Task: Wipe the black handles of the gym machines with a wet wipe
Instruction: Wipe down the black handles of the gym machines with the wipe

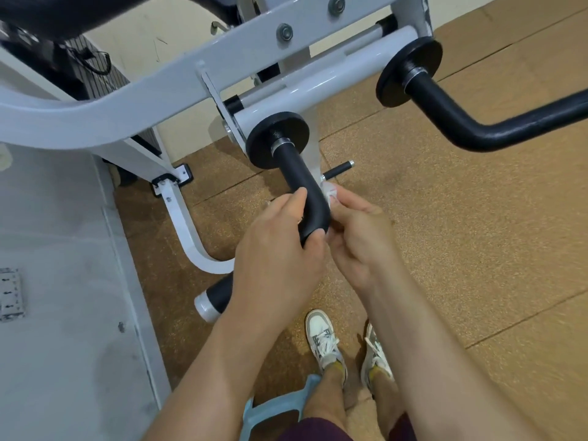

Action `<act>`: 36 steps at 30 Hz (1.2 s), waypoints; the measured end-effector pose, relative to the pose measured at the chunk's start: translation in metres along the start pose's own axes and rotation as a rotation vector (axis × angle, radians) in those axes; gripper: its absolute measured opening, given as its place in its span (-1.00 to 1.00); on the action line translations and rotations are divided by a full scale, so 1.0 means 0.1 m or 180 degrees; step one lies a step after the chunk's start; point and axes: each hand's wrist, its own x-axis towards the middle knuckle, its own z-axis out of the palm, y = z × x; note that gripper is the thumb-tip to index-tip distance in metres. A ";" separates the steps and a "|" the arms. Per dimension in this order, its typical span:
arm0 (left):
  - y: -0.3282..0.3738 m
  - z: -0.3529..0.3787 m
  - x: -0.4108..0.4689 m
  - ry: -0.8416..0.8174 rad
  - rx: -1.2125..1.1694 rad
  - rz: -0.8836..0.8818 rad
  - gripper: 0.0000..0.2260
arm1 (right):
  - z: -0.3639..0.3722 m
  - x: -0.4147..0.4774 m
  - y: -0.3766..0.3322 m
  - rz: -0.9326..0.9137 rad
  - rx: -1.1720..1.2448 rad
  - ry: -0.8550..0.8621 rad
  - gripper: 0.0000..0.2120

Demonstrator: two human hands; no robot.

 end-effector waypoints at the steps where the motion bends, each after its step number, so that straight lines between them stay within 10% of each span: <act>1: 0.01 0.00 0.01 0.0005 -0.0070 -0.0044 -0.53 | -0.02 0.03 0.01 0.0024 -0.0010 -0.0063 -0.76; 22: 0.31 0.12 0.40 0.0664 -0.1220 -0.1516 -0.47 | 0.15 0.51 -0.33 0.0052 -0.1409 -0.0461 -0.88; 28: 0.29 0.15 0.45 0.0923 -0.1508 -0.1651 -0.52 | 0.30 0.57 -0.44 -0.1486 -0.2692 -0.0589 -0.92; 36: 0.27 0.19 0.46 0.0977 -0.1566 -0.1673 -0.51 | 0.45 0.82 -0.29 -0.0495 -0.2215 -0.0190 -0.84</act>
